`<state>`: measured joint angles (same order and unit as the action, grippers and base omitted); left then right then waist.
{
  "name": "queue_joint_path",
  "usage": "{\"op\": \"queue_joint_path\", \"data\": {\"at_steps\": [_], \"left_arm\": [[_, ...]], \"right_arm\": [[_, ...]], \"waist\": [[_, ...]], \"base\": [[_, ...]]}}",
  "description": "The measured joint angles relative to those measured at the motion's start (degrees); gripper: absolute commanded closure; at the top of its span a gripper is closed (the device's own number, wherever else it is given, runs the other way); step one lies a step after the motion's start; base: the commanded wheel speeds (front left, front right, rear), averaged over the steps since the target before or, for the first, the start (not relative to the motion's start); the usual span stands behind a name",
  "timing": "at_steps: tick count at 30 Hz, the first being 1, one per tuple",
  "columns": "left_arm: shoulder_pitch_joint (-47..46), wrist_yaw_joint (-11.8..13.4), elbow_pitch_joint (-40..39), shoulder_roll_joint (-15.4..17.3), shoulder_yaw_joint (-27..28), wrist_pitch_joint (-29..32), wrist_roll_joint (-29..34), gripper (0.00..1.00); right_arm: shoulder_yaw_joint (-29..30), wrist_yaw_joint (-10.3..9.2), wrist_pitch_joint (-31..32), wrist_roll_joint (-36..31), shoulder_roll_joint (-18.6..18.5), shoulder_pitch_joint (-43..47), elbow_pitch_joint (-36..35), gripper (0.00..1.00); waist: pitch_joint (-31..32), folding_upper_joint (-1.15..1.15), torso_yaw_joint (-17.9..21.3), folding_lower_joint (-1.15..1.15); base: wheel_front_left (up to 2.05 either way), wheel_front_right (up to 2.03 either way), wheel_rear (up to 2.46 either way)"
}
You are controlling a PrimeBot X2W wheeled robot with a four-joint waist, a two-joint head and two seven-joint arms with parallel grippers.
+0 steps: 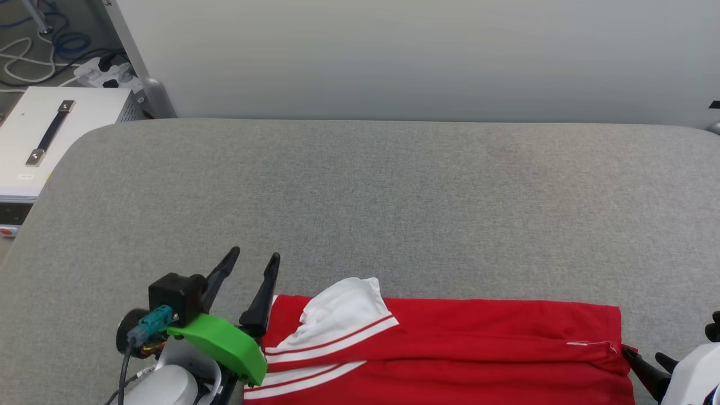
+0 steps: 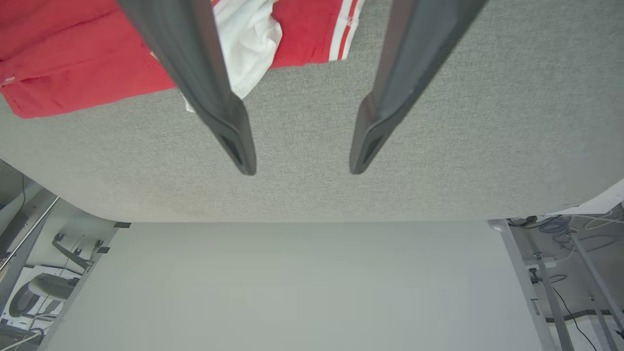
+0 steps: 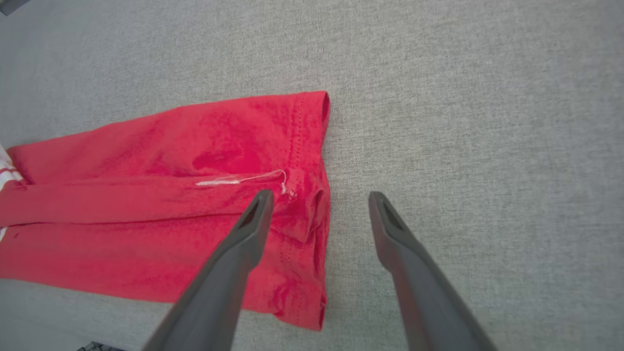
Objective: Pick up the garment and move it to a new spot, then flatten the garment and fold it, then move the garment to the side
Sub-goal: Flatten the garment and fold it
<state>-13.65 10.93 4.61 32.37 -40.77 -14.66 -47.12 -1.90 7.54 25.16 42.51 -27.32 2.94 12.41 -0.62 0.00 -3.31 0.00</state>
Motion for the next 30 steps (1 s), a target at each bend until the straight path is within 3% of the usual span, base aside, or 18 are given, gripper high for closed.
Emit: {"op": "queue_joint_path", "data": {"at_steps": [6, 11, 21, 30], "left_arm": [[4.3, -0.2, -3.7, -4.6, 10.9, 0.0, 12.1, 0.00], [7.0, -3.7, -4.6, -9.9, 16.4, 0.0, 21.7, 0.00], [9.6, -11.2, -2.7, -17.1, 26.2, 0.0, 28.6, 0.00], [10.1, -15.6, -0.5, -21.1, 30.8, 0.0, 32.2, 0.00]], "right_arm": [[5.4, 0.00, 4.8, -2.9, 4.5, 0.1, -0.1, 0.00], [9.0, 0.00, 7.5, -5.0, 7.4, -0.9, 0.5, 0.00], [11.5, -0.03, 11.6, -5.6, 11.6, -1.7, 1.2, 0.00], [8.9, -0.09, 12.0, -6.1, 14.5, -2.1, 1.1, 0.00]], "waist": [[-1.7, 0.00, -0.7, 0.00], [-3.7, 0.00, -1.5, 0.00], [-6.1, 0.00, -3.7, 0.00], [-6.1, 0.00, -3.7, 0.00]], "base": [[0.00, 0.00, 0.00], [0.00, 0.00, 0.00], [0.00, 0.00, 0.00], [0.00, 0.00, 0.00]]}}
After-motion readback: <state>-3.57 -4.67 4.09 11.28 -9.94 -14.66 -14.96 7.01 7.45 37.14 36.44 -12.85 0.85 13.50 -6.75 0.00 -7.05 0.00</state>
